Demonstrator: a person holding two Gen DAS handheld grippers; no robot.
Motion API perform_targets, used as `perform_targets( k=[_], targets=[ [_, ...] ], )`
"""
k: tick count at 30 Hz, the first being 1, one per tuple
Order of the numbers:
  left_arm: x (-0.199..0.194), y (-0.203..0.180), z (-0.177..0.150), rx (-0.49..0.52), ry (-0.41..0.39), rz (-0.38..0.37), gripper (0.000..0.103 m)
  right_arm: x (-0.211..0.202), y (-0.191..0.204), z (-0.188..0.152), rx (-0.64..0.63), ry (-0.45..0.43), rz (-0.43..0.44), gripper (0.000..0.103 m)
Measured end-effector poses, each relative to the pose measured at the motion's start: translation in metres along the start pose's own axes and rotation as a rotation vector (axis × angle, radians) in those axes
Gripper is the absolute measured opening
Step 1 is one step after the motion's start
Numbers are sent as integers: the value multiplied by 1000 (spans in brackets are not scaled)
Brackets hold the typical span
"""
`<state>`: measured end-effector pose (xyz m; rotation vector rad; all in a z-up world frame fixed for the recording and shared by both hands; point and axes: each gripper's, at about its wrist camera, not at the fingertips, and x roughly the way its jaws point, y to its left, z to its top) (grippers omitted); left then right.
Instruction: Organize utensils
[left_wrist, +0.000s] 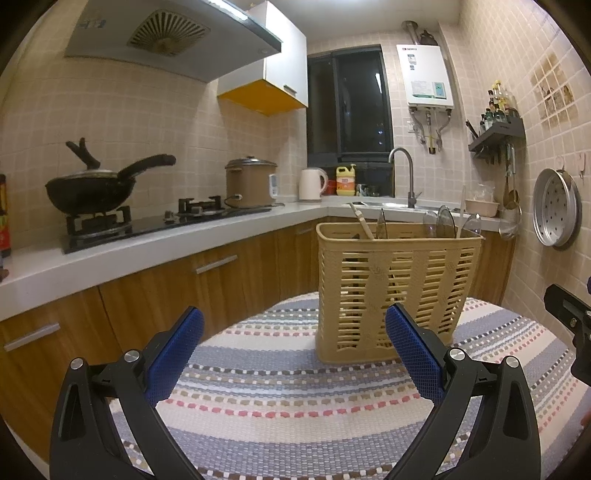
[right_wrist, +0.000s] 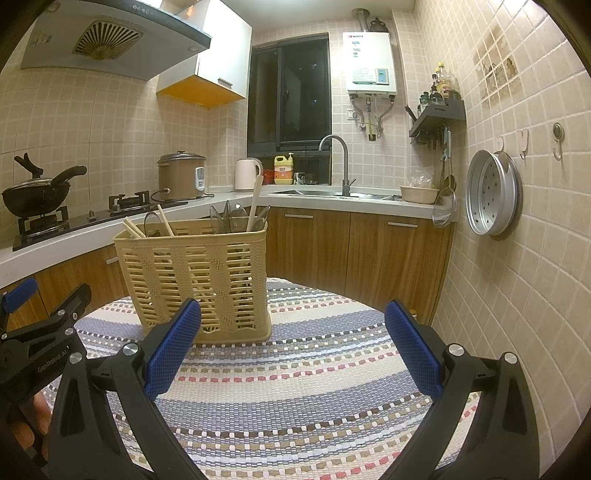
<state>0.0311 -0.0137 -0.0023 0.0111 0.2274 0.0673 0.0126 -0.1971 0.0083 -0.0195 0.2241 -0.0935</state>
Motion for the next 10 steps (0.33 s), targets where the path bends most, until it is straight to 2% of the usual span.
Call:
perform_targets(
  k=[10],
  targets=[
    [1, 2, 1, -11, 10, -4, 96, 0, 0, 0, -1, 1, 1, 95]
  ],
)
